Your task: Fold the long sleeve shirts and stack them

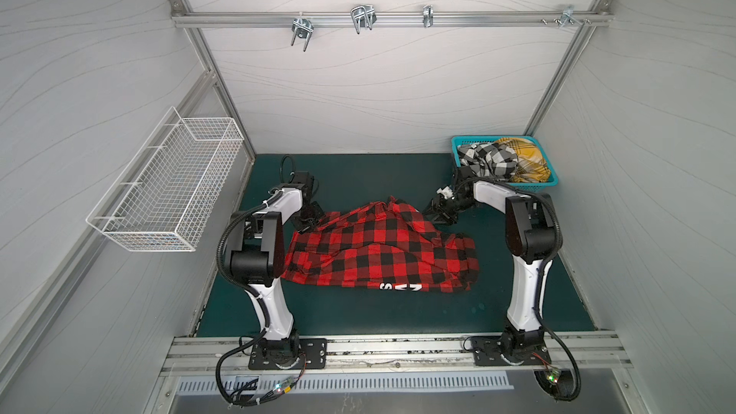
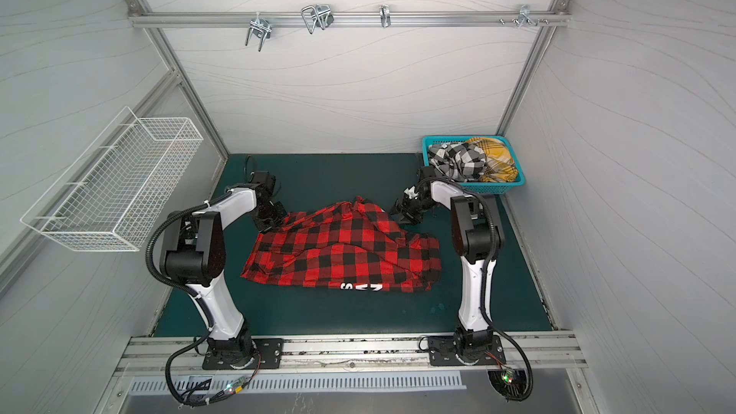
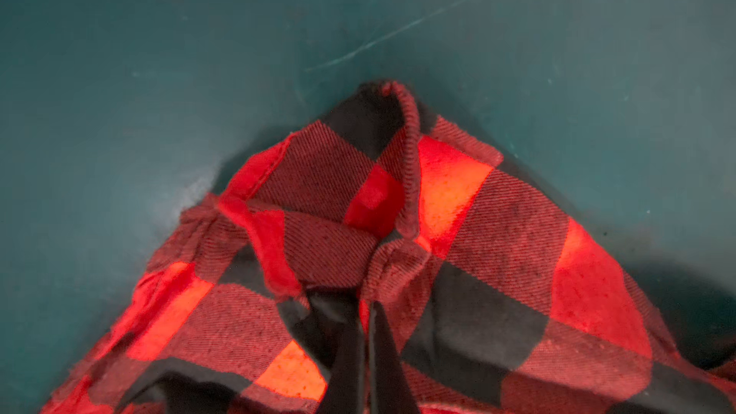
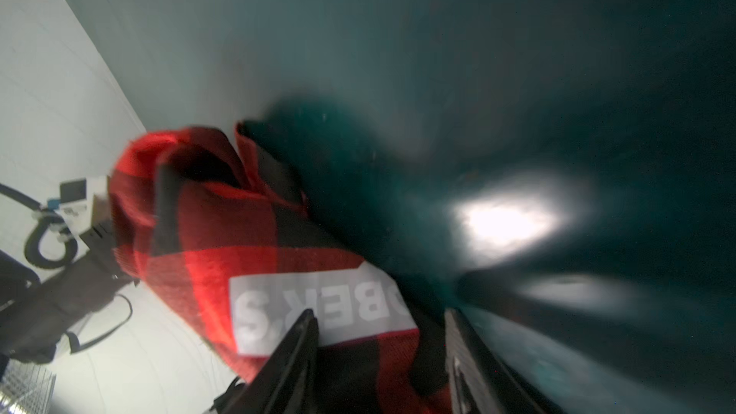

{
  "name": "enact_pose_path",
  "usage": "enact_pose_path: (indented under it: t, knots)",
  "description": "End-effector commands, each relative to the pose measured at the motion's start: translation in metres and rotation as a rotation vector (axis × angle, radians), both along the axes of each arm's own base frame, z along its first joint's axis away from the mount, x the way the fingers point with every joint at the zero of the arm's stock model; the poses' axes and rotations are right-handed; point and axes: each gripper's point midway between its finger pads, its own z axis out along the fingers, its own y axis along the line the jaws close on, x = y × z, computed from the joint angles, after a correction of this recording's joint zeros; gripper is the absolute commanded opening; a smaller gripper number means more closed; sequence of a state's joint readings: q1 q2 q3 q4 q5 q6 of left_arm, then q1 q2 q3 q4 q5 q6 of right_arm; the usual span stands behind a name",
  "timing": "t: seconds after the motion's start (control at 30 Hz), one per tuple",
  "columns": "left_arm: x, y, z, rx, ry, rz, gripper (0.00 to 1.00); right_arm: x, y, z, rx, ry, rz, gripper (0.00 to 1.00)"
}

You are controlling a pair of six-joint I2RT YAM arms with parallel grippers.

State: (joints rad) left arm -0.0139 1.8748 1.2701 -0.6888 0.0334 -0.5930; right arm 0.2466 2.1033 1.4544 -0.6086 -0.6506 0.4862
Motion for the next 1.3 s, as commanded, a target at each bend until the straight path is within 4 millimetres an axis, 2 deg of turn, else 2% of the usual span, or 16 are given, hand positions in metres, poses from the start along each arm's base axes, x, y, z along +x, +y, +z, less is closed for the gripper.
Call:
enact_pose_path:
  t: [0.0,0.13,0.2,0.3,0.4,0.57,0.7,0.83,0.97,1.13,1.27]
  knots:
    - [0.001,0.006,-0.004,0.025,0.005,-0.005,0.00,-0.005,0.018,0.003,0.055,0.002,0.035,0.48]
    - [0.001,0.007,-0.003,0.027,0.004,-0.005,0.00,0.001,0.013,0.012,0.024,-0.040,0.029,0.24]
    - [0.001,0.007,-0.003,0.032,0.003,-0.005,0.00,0.005,0.010,0.025,-0.014,-0.094,0.045,0.14]
    - [0.001,0.010,-0.001,0.038,0.005,-0.005,0.00,0.004,0.004,0.045,-0.096,-0.192,0.083,0.05]
    - [0.002,0.013,0.005,0.040,-0.007,0.004,0.00,-0.002,-0.001,0.062,-0.188,-0.286,0.127,0.00]
    - [-0.002,0.018,0.011,0.059,-0.009,0.040,0.00,-0.016,-0.006,0.075,-0.211,-0.350,0.120,0.00]
    - [-0.013,0.021,-0.005,0.069,0.039,0.091,0.00,-0.022,-0.004,0.073,-0.179,-0.339,0.101,0.00]
    - [-0.027,0.022,-0.026,0.071,0.101,0.137,0.00,-0.016,-0.005,0.073,-0.192,-0.352,0.079,0.00]
    - [-0.036,0.025,-0.035,0.081,0.142,0.158,0.00,-0.002,-0.020,0.102,-0.220,-0.453,0.000,0.00]
    - [-0.033,0.030,-0.026,0.097,0.134,0.159,0.00,0.009,-0.044,0.136,-0.224,-0.529,-0.108,0.00]
    - [-0.009,0.032,0.009,0.132,0.064,0.137,0.00,0.017,-0.055,0.148,-0.170,-0.533,-0.174,0.00]
